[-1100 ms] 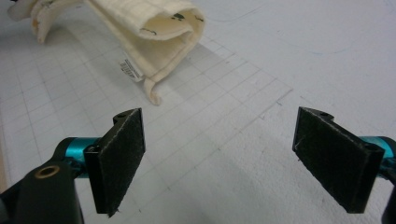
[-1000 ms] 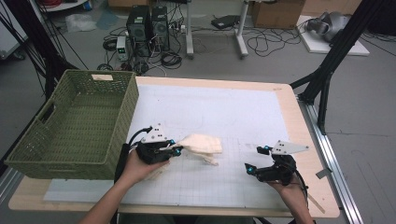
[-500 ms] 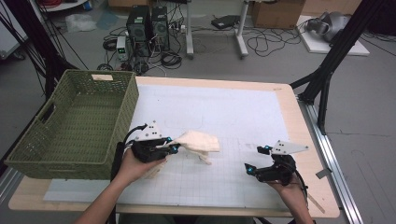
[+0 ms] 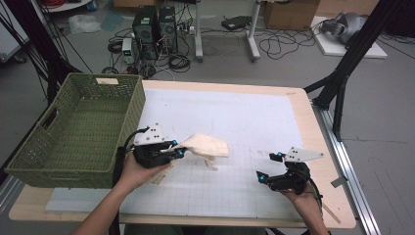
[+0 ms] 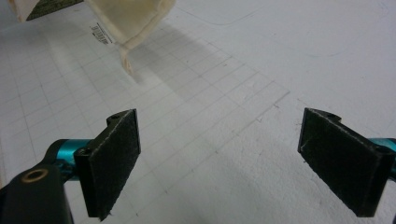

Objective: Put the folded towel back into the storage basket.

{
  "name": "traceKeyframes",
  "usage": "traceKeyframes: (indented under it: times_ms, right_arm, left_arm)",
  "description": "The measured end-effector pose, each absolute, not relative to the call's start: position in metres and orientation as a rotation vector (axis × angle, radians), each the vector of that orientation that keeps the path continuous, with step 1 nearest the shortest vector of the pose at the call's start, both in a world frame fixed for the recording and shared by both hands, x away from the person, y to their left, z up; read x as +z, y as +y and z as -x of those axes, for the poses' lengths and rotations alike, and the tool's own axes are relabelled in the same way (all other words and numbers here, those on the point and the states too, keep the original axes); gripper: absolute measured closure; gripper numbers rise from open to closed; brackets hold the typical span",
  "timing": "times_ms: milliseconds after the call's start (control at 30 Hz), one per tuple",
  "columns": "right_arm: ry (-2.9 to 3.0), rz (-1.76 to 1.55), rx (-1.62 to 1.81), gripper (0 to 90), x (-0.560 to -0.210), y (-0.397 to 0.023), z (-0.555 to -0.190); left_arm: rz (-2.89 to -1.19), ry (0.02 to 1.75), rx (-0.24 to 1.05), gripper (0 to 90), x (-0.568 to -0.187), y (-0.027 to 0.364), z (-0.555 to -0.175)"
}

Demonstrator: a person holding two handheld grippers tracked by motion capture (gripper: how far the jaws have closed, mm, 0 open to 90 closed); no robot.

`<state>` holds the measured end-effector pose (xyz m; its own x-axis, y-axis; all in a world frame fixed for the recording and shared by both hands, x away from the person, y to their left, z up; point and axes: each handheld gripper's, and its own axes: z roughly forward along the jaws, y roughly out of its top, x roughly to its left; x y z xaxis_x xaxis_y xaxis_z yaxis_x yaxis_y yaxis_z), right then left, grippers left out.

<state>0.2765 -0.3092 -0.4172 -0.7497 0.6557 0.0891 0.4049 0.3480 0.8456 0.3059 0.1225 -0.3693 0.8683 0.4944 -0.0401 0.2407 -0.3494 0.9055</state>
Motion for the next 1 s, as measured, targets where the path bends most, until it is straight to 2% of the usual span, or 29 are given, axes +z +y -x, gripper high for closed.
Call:
traceKeyframes:
  times_ms: [1000]
  right_arm:
    - [2.361, -0.939, 1.349, 12.4, -0.418, -0.308, -0.279]
  left_arm:
    - [-1.882, 0.535, 0.387, 79.7, -0.306, 0.163, -0.299]
